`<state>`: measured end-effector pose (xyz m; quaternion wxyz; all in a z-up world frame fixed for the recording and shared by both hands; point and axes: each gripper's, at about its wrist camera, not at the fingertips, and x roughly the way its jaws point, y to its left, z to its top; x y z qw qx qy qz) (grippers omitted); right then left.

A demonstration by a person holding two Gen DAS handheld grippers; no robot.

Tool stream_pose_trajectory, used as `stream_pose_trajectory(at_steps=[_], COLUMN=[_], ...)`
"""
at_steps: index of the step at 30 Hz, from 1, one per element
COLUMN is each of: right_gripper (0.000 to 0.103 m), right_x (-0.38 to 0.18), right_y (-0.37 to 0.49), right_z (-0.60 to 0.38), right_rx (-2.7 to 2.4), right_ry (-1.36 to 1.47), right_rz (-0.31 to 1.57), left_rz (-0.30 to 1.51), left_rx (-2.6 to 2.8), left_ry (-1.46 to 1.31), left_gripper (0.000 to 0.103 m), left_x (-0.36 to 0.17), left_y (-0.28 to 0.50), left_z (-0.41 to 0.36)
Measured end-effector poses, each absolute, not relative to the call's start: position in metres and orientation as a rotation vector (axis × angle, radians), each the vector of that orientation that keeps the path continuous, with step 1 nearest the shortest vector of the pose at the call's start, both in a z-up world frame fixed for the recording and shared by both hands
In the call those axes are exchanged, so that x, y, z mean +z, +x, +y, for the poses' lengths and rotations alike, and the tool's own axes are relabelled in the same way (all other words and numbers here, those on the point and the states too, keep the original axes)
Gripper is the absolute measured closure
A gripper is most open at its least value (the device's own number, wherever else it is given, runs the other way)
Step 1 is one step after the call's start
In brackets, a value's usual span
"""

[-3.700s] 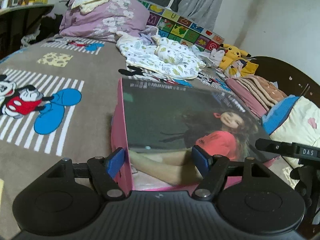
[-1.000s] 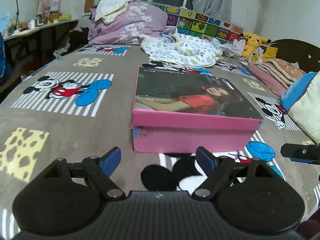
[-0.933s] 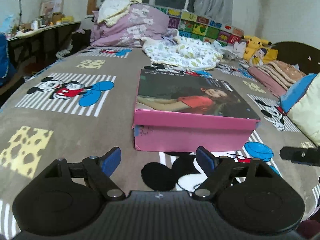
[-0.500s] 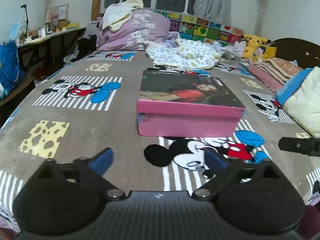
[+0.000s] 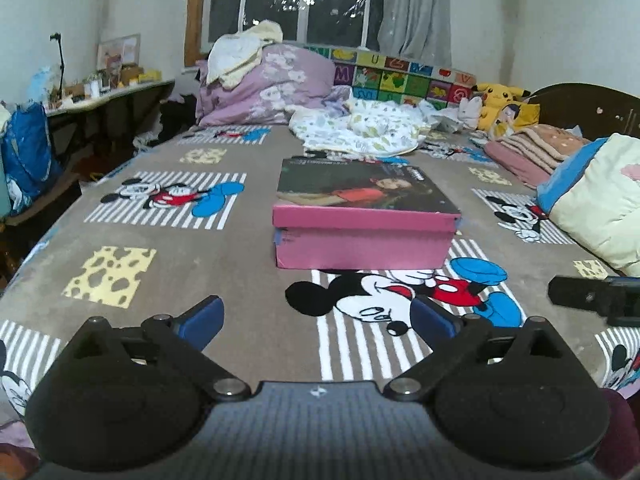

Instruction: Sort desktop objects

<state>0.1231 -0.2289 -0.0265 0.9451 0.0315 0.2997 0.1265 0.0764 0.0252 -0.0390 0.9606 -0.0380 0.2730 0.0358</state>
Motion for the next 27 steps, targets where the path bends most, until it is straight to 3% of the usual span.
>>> stream_pose_trajectory(at_steps=[27], right_gripper=[0.003], right_x=[-0.011], right_y=[0.054], right_z=[-0.221], right_rx=[0.219], right_ry=[0.033], right_rz=[0.579], left_rz=[0.469], left_rx=[0.046], left_ry=[-0.005], left_gripper=[0.003], left_x=[-0.008], left_y=[0.012], left_z=[0.001])
